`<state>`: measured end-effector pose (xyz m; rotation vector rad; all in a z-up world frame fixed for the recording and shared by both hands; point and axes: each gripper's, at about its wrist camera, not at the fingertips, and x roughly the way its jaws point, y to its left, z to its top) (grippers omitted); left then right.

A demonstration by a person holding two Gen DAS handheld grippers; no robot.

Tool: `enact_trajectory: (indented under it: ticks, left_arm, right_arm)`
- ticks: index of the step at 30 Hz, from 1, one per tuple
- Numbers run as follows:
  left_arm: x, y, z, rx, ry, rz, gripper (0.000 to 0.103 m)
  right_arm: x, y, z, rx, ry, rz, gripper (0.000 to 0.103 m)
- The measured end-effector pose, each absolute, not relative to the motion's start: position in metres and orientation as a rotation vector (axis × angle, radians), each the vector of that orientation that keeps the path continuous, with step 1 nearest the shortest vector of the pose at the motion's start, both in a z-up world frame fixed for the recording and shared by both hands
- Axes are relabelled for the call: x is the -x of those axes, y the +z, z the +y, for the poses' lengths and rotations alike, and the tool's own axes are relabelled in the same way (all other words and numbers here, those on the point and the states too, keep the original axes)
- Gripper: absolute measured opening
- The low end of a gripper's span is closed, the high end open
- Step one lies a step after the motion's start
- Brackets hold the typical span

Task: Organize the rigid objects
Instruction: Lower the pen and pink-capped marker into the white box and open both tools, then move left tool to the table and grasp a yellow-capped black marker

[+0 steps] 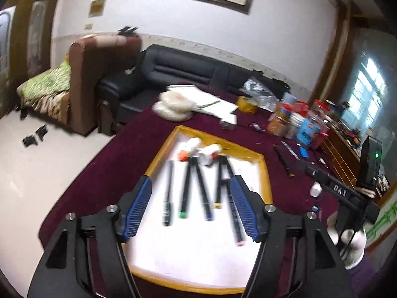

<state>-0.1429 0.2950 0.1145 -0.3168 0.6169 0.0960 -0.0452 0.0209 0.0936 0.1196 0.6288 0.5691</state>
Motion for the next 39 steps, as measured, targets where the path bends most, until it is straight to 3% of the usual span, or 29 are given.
enact_trajectory:
  ticks: [5,19,34,35,36,39]
  left_arm:
    - [0.126,0.125,0.242,0.239,-0.009,0.625,0.066]
    - [0.063,0.118,0.075,-0.021,-0.317,0.787,0.066]
    - [-0.119,0.044,-0.006,0.015,-0.226,0.937,0.064]
    - [-0.129,0.037,-0.009,0.000,-0.214,0.949,0.053]
    - [-0.139,0.030,-0.011,-0.014,-0.205,0.966,0.034]
    - [-0.159,0.017,-0.015,-0.062,-0.186,0.999,0.012]
  right_arm:
    - [0.039,0.106,-0.051,-0.132,0.416,0.556,0.065]
    - [-0.034,0.042,-0.235,-0.415,0.051,0.657,0.064]
    - [-0.039,0.029,-0.252,-0.531,0.088,0.699,0.064]
    - [-0.040,0.029,-0.252,-0.532,0.086,0.700,0.064]
    - [-0.041,0.028,-0.252,-0.533,0.084,0.700,0.064]
    - [-0.044,0.027,-0.251,-0.528,0.079,0.704,0.064]
